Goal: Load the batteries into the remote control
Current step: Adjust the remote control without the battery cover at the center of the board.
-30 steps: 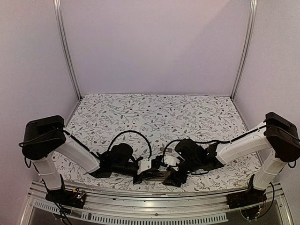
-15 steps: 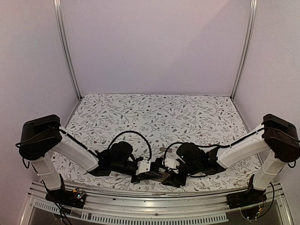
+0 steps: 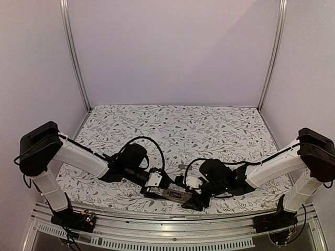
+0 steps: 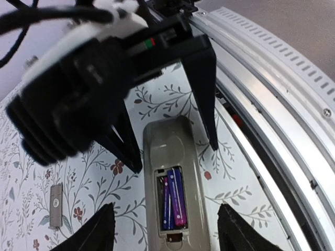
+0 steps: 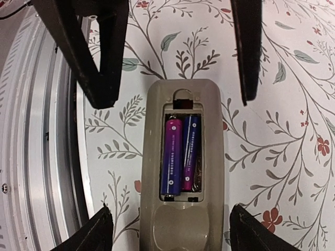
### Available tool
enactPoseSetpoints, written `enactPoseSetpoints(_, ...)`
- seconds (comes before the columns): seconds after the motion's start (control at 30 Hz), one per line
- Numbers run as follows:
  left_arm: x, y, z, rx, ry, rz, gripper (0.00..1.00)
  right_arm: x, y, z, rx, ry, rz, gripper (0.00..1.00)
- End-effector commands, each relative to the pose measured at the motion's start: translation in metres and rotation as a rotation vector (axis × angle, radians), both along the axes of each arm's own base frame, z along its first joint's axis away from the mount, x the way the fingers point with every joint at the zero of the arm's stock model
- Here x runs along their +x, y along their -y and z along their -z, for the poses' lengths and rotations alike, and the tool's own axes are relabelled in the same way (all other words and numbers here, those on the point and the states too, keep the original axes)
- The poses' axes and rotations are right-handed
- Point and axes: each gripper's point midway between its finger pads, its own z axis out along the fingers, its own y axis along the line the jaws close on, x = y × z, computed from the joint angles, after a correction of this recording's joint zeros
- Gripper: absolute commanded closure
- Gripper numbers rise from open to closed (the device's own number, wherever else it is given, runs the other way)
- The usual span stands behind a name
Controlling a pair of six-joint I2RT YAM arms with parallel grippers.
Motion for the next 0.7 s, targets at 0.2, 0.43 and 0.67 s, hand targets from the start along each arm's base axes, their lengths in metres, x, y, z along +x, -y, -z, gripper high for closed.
enactPoseSetpoints(0.2, 0.016, -0.024, 0.03, 0.102, 0.045, -0.065, 0.2, 0.004, -0.009, -0.075, 0.081, -0.041, 0.06, 0.23)
enactPoseSetpoints(0.43, 0.017, -0.03, 0.049, 0.146, -0.003, -0.141, 0.25, 0.002, 0.014, -0.094, 0.13, -0.39, 0.385, 0.39)
enactPoseSetpoints(0.67, 0.004, -0.026, 0.059, 0.167, -0.065, -0.155, 0.34, -0.005, 0.039, -0.083, 0.112, -0.627, 0.649, 0.52)
